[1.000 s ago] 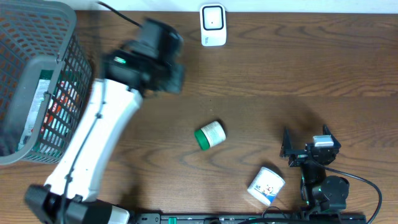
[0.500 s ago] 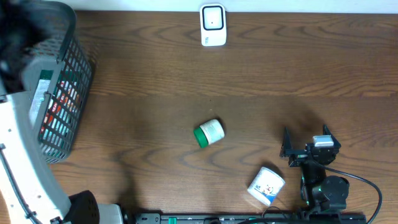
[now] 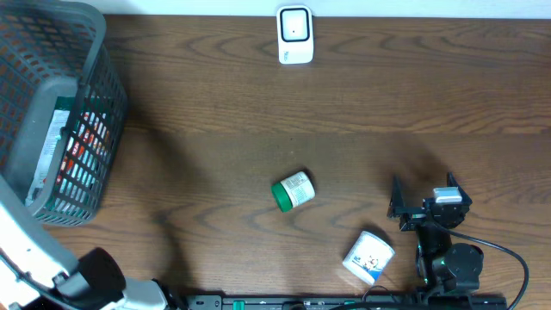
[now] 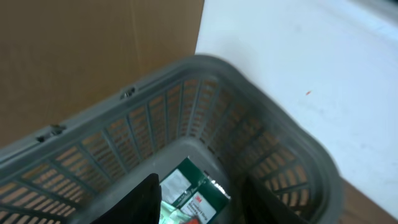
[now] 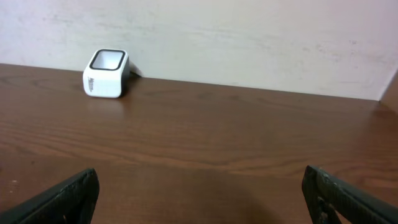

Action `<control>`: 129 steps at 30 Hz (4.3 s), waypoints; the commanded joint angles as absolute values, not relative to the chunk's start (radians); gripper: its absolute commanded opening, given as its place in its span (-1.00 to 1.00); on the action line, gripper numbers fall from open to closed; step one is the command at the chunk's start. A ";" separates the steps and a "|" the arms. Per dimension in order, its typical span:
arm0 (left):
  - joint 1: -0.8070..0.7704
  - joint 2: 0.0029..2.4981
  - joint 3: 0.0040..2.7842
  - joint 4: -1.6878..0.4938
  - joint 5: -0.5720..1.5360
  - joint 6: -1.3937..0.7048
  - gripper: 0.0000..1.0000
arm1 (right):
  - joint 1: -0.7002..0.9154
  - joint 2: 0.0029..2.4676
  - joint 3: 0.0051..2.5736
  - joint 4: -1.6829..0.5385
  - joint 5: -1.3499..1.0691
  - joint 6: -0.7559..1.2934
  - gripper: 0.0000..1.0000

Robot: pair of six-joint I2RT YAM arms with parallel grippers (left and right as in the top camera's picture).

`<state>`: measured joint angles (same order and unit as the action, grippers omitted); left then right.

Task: Scan the item barcode
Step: 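Lower the left gripper into the basket toward the red Nescafe stick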

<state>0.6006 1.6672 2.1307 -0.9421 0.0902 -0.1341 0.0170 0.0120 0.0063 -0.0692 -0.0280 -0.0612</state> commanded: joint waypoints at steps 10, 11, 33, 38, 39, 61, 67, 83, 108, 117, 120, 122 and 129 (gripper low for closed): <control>0.607 1.878 2.139 -0.978 0.084 -0.033 -0.15 | 0.020 0.007 0.005 -0.072 -0.023 -0.050 0.98; 0.607 1.887 2.139 -0.980 0.084 -0.026 -0.16 | 0.020 0.007 0.005 -0.072 -0.023 -0.049 0.98; 0.625 2.041 2.133 -1.107 0.084 -0.019 -0.14 | 0.020 0.007 0.005 -0.072 -0.023 -0.049 0.98; 0.632 2.082 2.131 -1.106 0.084 -0.019 -0.13 | 0.020 0.007 0.005 -0.072 -0.023 -0.049 0.99; 0.633 2.088 2.131 -1.106 0.084 -0.019 -0.11 | 0.020 0.007 0.005 -0.072 -0.023 -0.049 0.98; 0.633 2.112 2.093 -1.225 0.087 0.010 0.78 | 0.020 0.007 0.005 -0.072 -0.023 -0.049 0.99; 0.633 2.112 2.025 -1.319 0.123 0.195 0.84 | 0.020 0.007 0.005 -0.072 -0.023 -0.049 0.99; 0.632 2.178 1.868 -1.213 0.119 0.204 0.79 | 0.020 0.007 0.005 -0.072 -0.023 -0.050 0.99; 0.648 2.181 1.734 -1.211 0.062 0.204 0.79 | 0.020 0.007 0.005 -0.072 -0.023 -0.049 0.99; 0.648 2.181 1.728 -1.177 0.063 0.174 -0.01 | 0.020 0.007 0.005 -0.072 -0.023 -0.050 0.98; 0.648 2.181 1.781 -1.212 0.063 0.149 -0.17 | 0.020 0.007 0.005 -0.072 -0.023 -0.050 0.98; 0.648 2.180 1.831 -1.244 0.063 0.135 -0.19 | 0.020 0.007 0.005 -0.072 -0.023 -0.050 0.99; 0.648 2.172 1.989 -1.327 0.063 0.125 -0.53 | 0.020 0.007 0.005 -0.072 -0.023 -0.050 0.99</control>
